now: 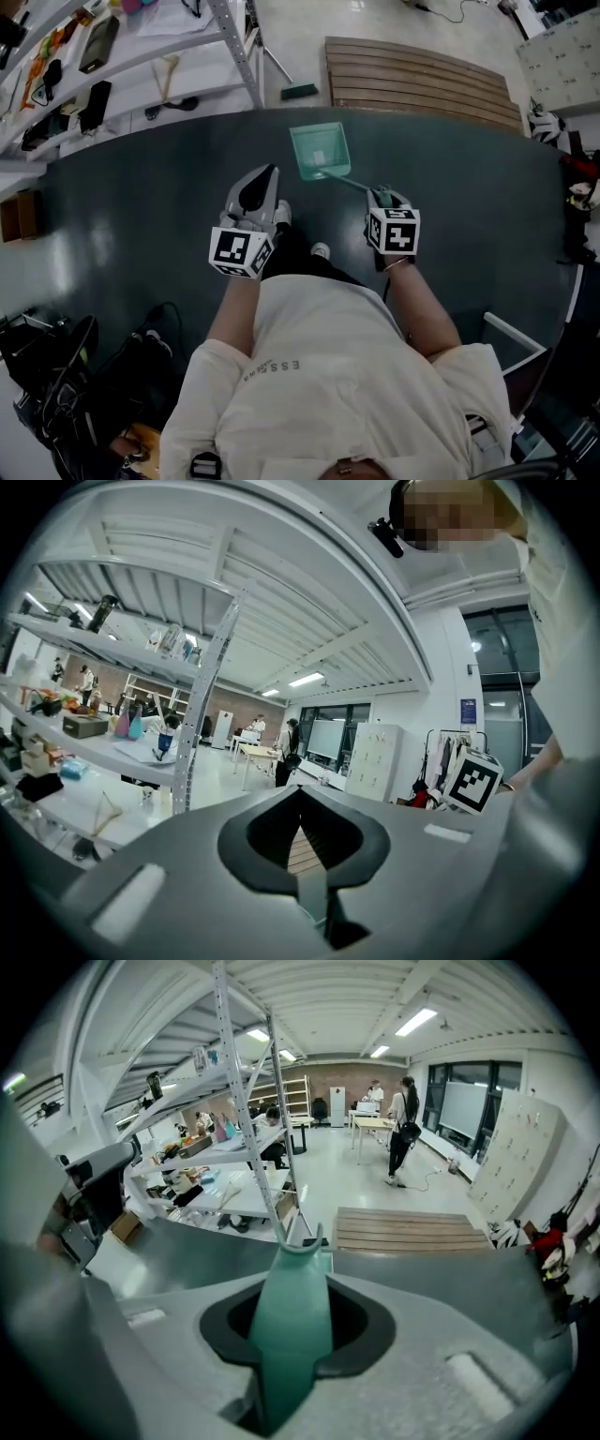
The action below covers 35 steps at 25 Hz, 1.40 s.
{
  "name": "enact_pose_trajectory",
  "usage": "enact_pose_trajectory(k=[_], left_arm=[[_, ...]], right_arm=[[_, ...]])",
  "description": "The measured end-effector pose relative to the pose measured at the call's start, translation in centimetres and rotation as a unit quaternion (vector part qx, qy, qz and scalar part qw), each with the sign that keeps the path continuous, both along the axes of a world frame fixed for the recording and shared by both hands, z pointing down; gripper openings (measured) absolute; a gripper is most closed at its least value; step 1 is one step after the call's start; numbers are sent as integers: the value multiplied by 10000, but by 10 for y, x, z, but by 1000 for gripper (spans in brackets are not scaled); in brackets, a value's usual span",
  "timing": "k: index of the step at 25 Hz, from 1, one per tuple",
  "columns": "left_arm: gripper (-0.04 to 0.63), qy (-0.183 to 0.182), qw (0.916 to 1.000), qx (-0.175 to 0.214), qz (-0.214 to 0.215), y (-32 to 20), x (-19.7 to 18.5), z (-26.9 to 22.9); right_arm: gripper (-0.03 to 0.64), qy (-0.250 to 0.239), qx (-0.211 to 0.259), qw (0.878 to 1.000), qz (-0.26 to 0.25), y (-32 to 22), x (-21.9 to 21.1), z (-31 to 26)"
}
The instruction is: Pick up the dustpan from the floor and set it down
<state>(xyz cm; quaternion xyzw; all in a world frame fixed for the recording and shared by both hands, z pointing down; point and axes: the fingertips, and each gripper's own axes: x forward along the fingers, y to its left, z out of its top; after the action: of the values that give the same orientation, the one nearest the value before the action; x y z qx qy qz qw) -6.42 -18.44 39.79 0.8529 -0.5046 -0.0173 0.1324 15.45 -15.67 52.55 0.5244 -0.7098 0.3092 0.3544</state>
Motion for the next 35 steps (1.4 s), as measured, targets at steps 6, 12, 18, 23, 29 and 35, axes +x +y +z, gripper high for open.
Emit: enact_pose_trajectory(k=[6, 12, 18, 23, 29, 35], left_arm=[[17, -3, 9994, -315, -167, -47, -20, 29], [17, -20, 9979, -613, -219, -95, -38, 63], [17, 32, 9953, -967, -78, -123, -43, 109], [17, 43, 9931, -1159, -180, -143, -55, 145], [17, 170, 9900, -1328, -441, -152, -64, 174], [17, 239, 9892, -1383, -420, -147, -61, 180]], right_arm=[[74, 193, -315, 9993, -93, -46, -18, 40], [74, 359, -642, 9973, -85, -103, -36, 106], [74, 480, -855, 9951, 88, -141, -52, 166], [74, 509, -954, 9941, 70, -154, -67, 200], [74, 546, -960, 9939, 31, -150, -87, 229], [75, 470, -947, 9944, 75, -134, -102, 234]])
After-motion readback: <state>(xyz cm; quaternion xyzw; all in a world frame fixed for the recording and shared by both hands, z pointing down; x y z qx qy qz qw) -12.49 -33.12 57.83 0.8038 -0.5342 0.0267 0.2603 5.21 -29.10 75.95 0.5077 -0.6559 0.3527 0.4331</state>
